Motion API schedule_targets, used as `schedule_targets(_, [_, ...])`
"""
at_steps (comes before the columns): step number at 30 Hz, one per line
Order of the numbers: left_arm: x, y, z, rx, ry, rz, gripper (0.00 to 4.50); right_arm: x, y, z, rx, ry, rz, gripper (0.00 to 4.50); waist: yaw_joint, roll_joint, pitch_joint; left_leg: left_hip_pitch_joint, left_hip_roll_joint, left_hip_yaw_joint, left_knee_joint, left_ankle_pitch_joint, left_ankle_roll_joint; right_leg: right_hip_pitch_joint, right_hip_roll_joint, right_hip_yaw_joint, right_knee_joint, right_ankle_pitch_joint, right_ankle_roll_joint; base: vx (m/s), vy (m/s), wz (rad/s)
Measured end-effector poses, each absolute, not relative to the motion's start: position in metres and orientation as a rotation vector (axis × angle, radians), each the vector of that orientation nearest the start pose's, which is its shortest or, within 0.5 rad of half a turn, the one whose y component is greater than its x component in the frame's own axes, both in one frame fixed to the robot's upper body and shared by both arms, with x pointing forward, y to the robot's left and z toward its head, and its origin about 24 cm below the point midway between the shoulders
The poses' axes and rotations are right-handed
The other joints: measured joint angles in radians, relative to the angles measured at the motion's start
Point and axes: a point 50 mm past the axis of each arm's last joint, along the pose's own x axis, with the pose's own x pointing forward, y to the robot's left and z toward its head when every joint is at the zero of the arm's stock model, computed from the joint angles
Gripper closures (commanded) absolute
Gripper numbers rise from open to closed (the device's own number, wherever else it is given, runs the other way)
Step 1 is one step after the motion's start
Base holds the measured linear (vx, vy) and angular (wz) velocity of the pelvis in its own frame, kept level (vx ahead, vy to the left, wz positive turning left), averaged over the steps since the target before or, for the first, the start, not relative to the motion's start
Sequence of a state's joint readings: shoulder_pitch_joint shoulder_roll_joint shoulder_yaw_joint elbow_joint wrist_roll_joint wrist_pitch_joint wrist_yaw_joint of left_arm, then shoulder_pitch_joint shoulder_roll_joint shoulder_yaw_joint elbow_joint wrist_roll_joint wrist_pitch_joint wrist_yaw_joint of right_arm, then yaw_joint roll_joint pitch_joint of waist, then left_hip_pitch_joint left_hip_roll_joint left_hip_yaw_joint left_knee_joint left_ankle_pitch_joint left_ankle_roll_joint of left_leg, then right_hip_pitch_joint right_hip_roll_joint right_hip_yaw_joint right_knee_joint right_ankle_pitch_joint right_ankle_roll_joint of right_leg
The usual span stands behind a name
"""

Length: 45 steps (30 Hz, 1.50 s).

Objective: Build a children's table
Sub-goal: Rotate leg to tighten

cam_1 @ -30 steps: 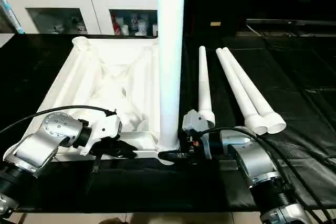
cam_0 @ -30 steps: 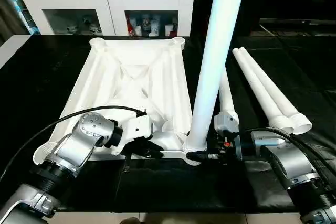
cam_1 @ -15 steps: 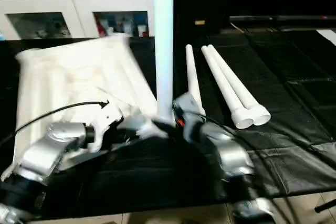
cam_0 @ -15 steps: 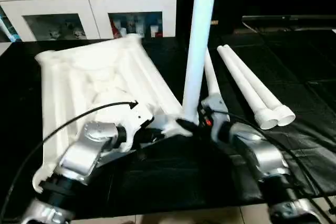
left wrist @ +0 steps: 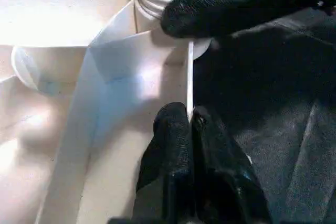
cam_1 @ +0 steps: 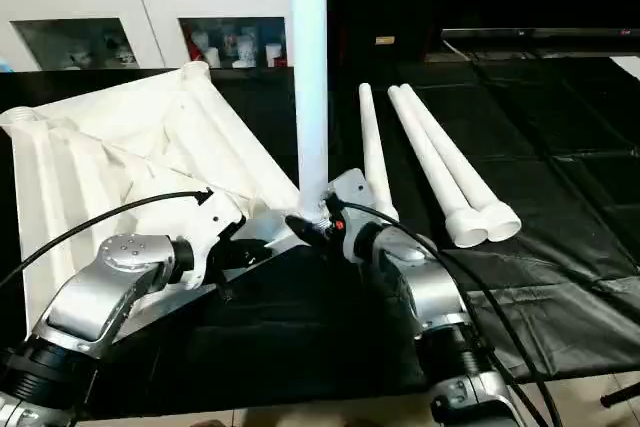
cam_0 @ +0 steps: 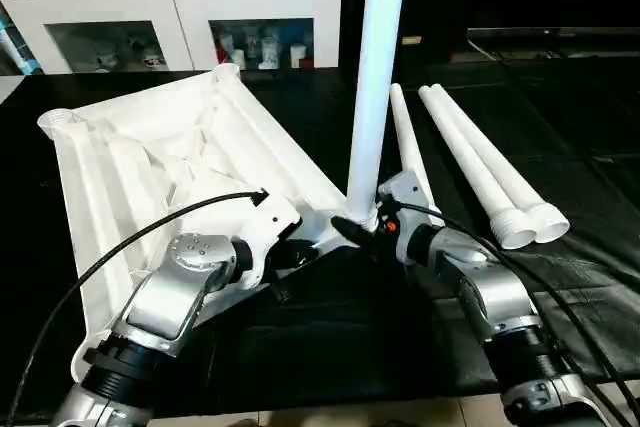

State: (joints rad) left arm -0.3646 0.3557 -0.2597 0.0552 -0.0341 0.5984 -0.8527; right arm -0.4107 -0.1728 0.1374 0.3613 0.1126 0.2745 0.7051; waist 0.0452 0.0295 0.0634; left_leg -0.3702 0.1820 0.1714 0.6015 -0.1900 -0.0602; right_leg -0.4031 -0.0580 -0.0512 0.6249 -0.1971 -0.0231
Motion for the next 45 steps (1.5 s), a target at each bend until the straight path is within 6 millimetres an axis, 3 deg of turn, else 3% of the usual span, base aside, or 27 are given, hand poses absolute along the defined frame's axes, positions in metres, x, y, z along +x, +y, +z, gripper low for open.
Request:
schedule_targets(3, [0.285,0.125,0.058,0.298,0.497,-1.039,4.5,0.303,-0.115,0.043,-0.084,0.295,0.925,0.04,0.01,0.0,0.0,0.0,0.0,0.0,0.0,0.0,0.0,0.0,0.0,0.0,0.0,0.0,0.0,0.0,0.0,0.0])
schedule_targets(14, [0.287,0.148,0.059,0.394,0.492,-1.213,4.5,0.291,-0.146,0.055,-0.136,0.32,1.16,0.04,0.029,0.0,0.0,0.0,0.0,0.0,0.001,0.0,0.0,0.001,-0.001,0.0,0.001,0.0,0.0,0.0,0.0,0.0])
schedule_targets(19, [0.286,0.152,0.06,0.428,0.499,-1.322,4.5,0.286,-0.149,0.058,-0.157,0.327,1.273,0.04,0.048,0.0,0.0,0.001,0.0,0.0,0.001,0.0,0.0,0.002,-0.001,-0.001,0.001,0.0,0.0,0.0,0.0,0.0])
schedule_targets(26, [0.282,0.148,0.058,0.445,0.484,-1.426,4.5,0.283,-0.145,0.059,-0.185,0.314,1.347,0.04,0.054,0.0,0.0,0.001,0.0,0.0,0.002,0.0,0.0,0.003,-0.001,-0.001,0.001,0.0,0.0,0.0,0.0,0.0])
schedule_targets(27, [0.282,0.147,0.057,0.448,0.479,-1.44,4.5,0.284,-0.144,0.06,-0.186,0.313,1.354,0.29,0.053,0.0,0.0,0.001,0.0,0.0,0.002,0.0,0.0,0.003,-0.001,-0.001,0.001,0.0,0.0,0.0,0.0,0.0])
schedule_targets(45, [0.282,0.147,0.056,0.465,0.463,-1.485,4.5,0.282,-0.143,0.06,-0.187,0.334,1.419,1.76,0.053,0.0,0.0,0.002,0.0,0.0,0.002,0.0,0.0,0.003,-0.001,-0.001,0.002,0.0,0.0,0.0,0.0,0.0])
